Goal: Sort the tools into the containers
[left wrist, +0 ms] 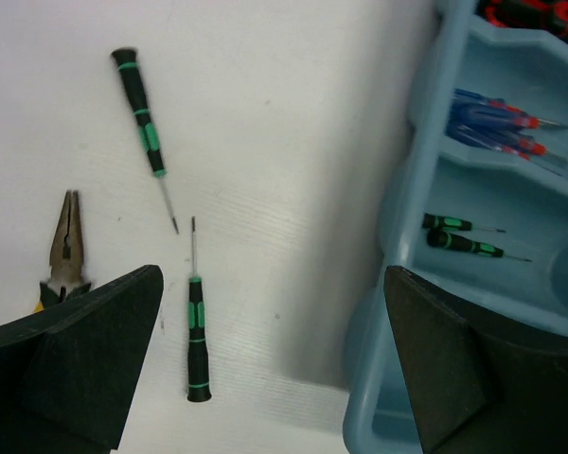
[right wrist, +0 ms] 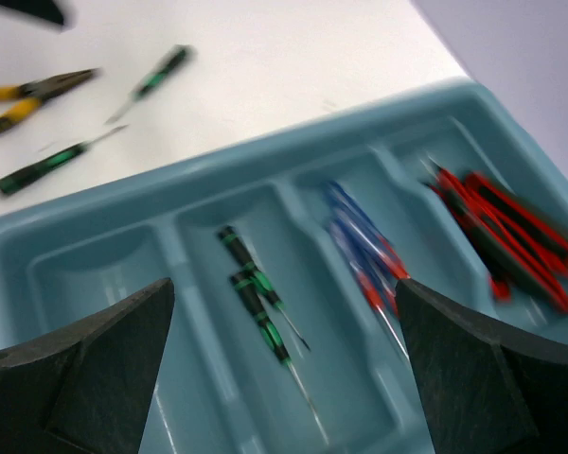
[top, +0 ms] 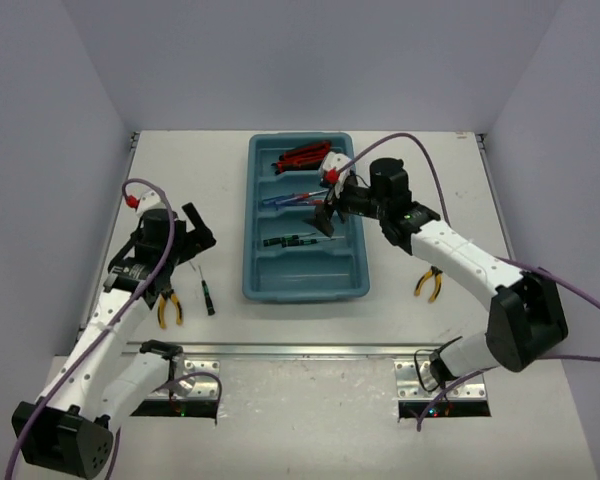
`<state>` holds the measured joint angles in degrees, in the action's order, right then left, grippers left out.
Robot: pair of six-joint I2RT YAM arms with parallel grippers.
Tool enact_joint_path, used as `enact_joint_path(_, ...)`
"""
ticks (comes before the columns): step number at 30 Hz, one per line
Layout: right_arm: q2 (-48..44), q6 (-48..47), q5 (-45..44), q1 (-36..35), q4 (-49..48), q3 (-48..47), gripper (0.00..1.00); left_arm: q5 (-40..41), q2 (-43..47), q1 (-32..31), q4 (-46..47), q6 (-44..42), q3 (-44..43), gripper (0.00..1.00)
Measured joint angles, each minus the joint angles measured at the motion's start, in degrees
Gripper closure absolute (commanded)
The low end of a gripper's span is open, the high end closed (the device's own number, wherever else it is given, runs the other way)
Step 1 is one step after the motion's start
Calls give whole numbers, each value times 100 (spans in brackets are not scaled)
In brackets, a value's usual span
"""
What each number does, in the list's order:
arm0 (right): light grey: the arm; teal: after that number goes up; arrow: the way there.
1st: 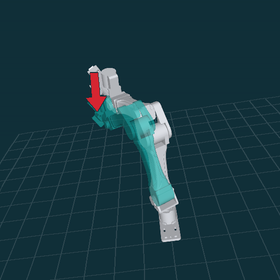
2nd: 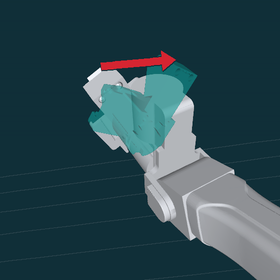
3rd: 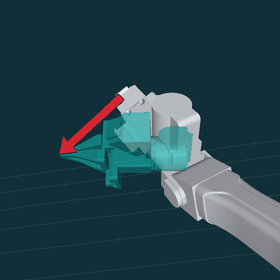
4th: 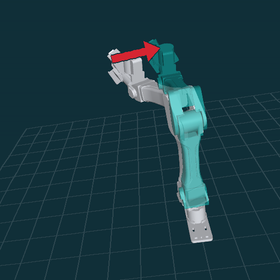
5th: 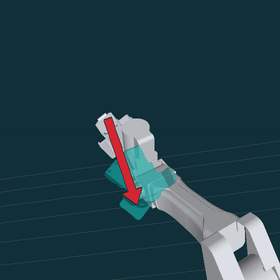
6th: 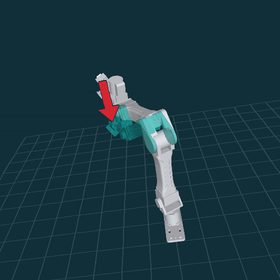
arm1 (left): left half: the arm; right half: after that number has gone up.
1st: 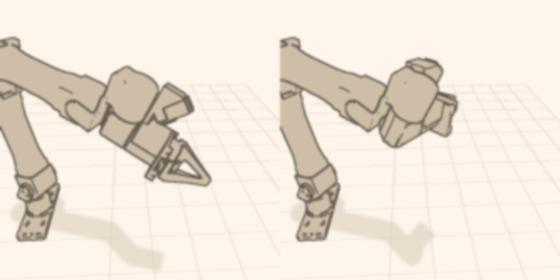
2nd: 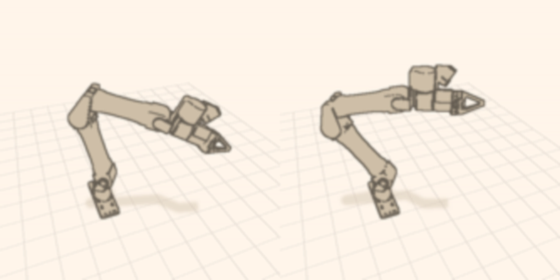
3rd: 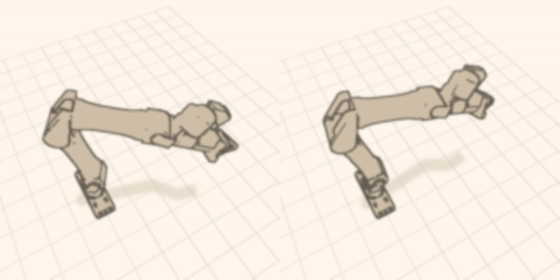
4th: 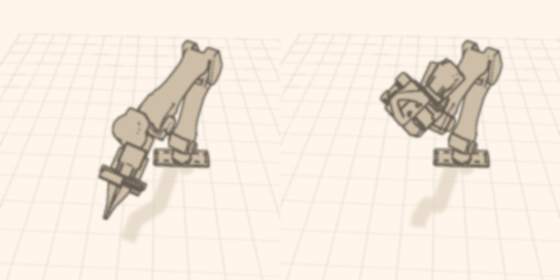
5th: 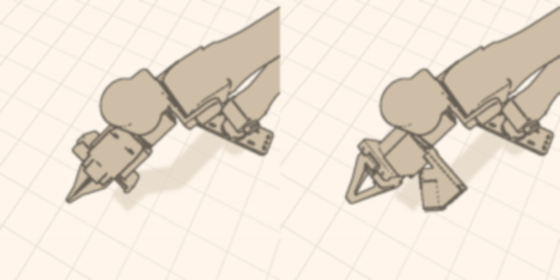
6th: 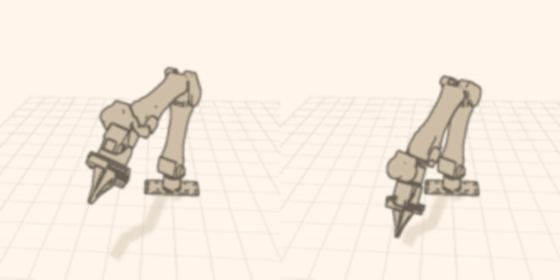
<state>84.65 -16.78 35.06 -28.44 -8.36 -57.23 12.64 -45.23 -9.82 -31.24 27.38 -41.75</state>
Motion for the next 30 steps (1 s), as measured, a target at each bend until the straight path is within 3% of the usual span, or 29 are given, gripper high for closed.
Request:
enact_joint_path(3, -460, 1309, -1375, -14, 249, -56, 1, 488, -527, 25, -262, 678, -89, 0)
enact_joint_path(6, -818, 2242, -2151, 15, 702, -66, 1, 754, -1143, 74, -481, 1169, -292, 0)
enact_joint_path(12, -1928, 3541, -2532, 32, 1012, 1215, 1, 961, -2679, 588, -792, 1664, -1216, 0)
enact_joint_path(17, -2332, 3753, -2711, 32, 1419, 1746, 1, 758, -3817, 1462, -563, 1819, -1693, 1)
enact_joint_path(20, -2545, 3744, -2859, 32, 1490, 1761, 1, 627, -4925, 1830, -549, 1862, -2399, 11)
enact_joint_path(22, -2719, 3732, -2930, 32, 1470, 1792, 1, 616, -5642, 1912, -586, 1881, -2895, 17)
enact_joint_path(26, -2908, 3687, -3109, 32, 1469, 1884, 1, 630, -6620, 1919, -780, 1901, -3503, 19)
enact_joint_path(30, -2919, 3624, -3255, 32, 1489, 1938, 1, 634, -6965, 1919, -898, 1914, -3740, 36)
